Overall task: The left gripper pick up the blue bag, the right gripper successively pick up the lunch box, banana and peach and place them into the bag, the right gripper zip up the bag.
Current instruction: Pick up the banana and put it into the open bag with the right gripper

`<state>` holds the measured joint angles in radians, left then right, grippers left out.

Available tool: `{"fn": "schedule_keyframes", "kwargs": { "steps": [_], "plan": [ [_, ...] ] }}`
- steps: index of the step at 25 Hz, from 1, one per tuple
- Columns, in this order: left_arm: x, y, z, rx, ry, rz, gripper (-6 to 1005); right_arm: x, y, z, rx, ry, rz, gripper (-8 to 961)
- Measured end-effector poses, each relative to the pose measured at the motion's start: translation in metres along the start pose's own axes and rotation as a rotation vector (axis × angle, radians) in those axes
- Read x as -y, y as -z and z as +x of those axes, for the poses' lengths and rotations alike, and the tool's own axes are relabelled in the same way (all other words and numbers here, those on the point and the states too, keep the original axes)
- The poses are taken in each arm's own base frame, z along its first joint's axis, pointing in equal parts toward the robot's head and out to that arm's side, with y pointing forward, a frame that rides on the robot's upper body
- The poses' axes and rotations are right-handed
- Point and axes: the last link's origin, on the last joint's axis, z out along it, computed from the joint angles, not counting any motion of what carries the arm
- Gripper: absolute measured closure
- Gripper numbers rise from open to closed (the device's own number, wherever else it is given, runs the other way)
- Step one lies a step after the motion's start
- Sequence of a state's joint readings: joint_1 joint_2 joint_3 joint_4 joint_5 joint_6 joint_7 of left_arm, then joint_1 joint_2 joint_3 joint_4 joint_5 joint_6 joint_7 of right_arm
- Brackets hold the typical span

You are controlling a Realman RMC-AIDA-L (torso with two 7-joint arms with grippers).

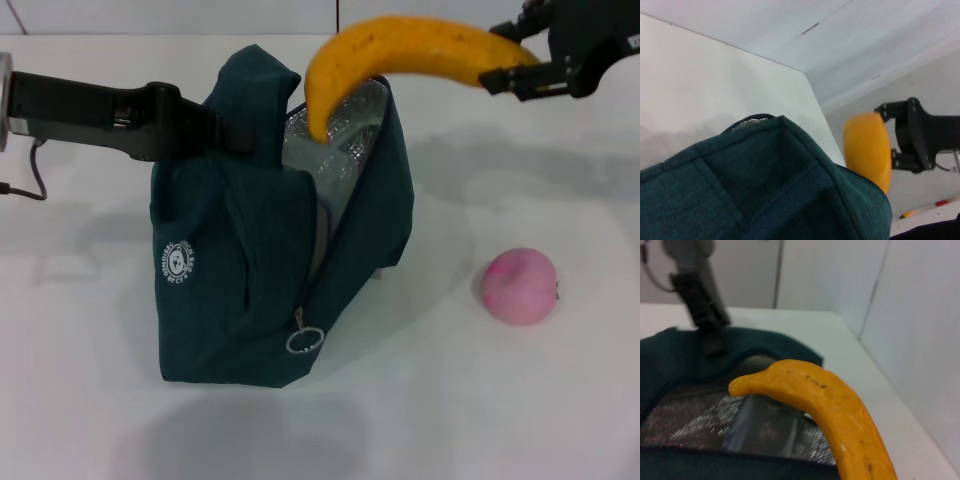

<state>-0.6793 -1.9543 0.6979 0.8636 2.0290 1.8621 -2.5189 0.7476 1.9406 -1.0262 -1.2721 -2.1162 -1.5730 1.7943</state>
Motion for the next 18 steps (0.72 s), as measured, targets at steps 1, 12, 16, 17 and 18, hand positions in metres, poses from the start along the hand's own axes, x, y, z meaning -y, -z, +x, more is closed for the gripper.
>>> {"fn": "schedule_keyframes", "kwargs": {
  "steps": [1, 12, 16, 17, 18],
  "plan": [
    [0.000, 0.000, 0.000, -0.002, 0.000, -0.002, 960, -0.001, -0.001, -0.001, -0.010, 0.008, -0.007, 483],
    [0.000, 0.001, -0.001, -0.007, 0.003, -0.006, 960, -0.012, -0.017, -0.011, -0.095, 0.123, -0.073, 477],
    [0.000, 0.001, -0.001, -0.007, 0.002, -0.007, 960, -0.014, -0.025, -0.023, -0.106, 0.174, -0.095, 474],
    [0.000, 0.001, -0.001, -0.007, 0.001, -0.007, 960, -0.014, -0.028, -0.027, -0.112, 0.191, -0.100, 474],
    [-0.001, 0.000, 0.000, -0.006, -0.001, -0.009, 960, -0.015, -0.030, -0.030, -0.118, 0.204, -0.103, 473]
  ]
}}
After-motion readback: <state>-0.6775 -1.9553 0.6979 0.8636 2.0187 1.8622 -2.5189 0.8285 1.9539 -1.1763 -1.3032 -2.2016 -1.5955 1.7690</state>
